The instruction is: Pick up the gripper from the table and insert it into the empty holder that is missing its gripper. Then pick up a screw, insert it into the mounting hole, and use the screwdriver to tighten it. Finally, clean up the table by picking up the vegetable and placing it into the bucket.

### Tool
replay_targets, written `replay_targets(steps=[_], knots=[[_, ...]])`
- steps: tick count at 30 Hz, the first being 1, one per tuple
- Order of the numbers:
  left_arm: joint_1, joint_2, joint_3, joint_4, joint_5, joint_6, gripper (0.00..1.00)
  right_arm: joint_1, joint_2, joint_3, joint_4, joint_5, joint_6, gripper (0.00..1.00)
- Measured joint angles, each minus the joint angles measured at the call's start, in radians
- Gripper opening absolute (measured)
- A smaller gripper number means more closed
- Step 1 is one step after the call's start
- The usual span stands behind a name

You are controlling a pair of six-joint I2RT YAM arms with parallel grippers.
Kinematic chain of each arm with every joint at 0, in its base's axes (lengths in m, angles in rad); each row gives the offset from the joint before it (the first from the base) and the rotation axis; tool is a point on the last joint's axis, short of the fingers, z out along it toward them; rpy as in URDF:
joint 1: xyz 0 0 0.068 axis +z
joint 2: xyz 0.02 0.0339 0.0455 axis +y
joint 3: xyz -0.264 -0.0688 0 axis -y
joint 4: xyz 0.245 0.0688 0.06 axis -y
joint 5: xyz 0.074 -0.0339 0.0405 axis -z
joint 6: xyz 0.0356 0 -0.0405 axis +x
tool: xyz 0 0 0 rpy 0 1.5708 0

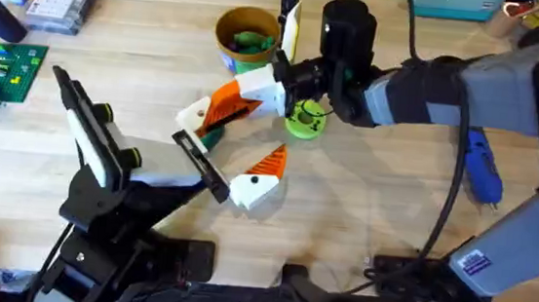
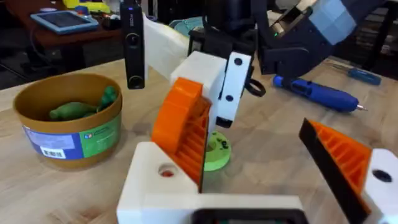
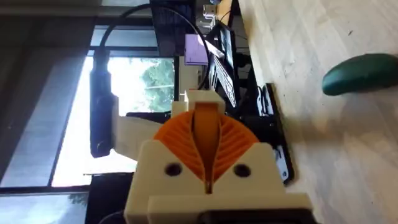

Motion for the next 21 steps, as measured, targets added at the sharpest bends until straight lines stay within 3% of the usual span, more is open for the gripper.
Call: replay_targets(steps=[14,21], knots=[[0.000,0.000,0.000,0.013,-0.006,0.019,0.988,0.002,0.006,0.000,0.080,-0.002,-0.020,0.008],[0.001,0.000,0.000,-0.001,-0.012,0.022,0.986,0.008,0.014,0.000,0.106,-0.013,-0.027,0.272]])
